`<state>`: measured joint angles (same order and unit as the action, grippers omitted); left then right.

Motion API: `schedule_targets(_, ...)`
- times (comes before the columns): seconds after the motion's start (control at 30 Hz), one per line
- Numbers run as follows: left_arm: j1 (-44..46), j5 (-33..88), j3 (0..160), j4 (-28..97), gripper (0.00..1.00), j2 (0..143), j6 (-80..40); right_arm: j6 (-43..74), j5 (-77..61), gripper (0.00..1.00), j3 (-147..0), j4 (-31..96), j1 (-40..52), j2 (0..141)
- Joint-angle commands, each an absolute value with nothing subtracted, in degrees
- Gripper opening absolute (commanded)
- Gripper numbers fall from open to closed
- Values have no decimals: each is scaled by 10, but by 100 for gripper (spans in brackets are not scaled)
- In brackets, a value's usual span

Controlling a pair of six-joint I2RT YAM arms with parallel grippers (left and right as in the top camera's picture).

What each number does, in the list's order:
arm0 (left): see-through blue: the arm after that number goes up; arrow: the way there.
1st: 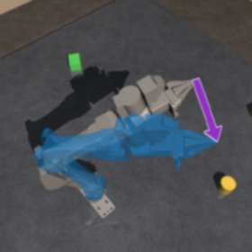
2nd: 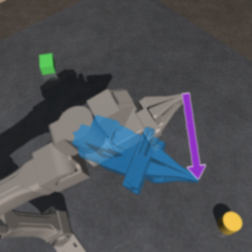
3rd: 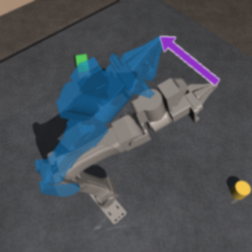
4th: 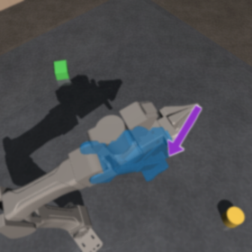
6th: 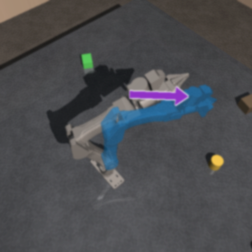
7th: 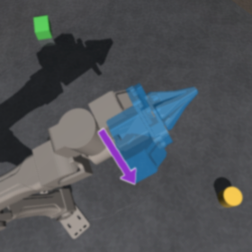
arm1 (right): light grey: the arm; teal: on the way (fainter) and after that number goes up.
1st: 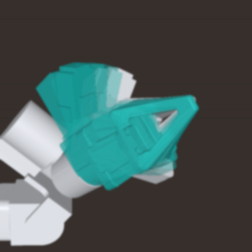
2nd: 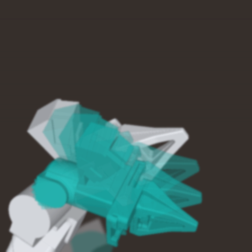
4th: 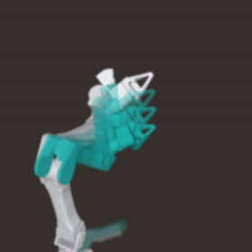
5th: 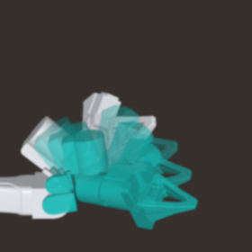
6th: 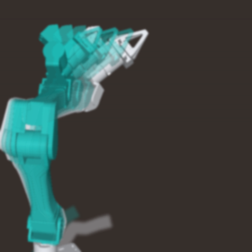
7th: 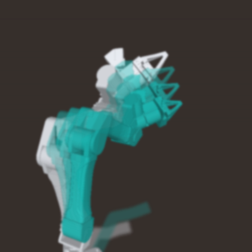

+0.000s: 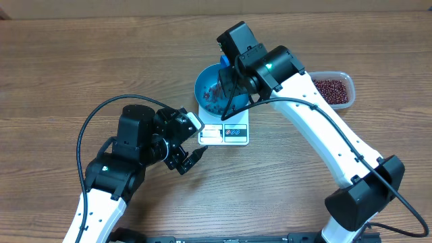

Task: Scoop item into bowl and weigh 150g on scale
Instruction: 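Tip the scoop with the right gripper to pour beans into the bowl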

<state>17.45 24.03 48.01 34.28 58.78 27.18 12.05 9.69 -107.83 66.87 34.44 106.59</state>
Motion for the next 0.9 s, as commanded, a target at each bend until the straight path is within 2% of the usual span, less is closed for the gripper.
schedule_targets(0.0,169,251,477,343,100,589,270,139,137,4,-1067,667,347,1065)
schedule_targets(0.87,169,251,477,343,100,589,270,187,194,4,-1063,674,395,1065)
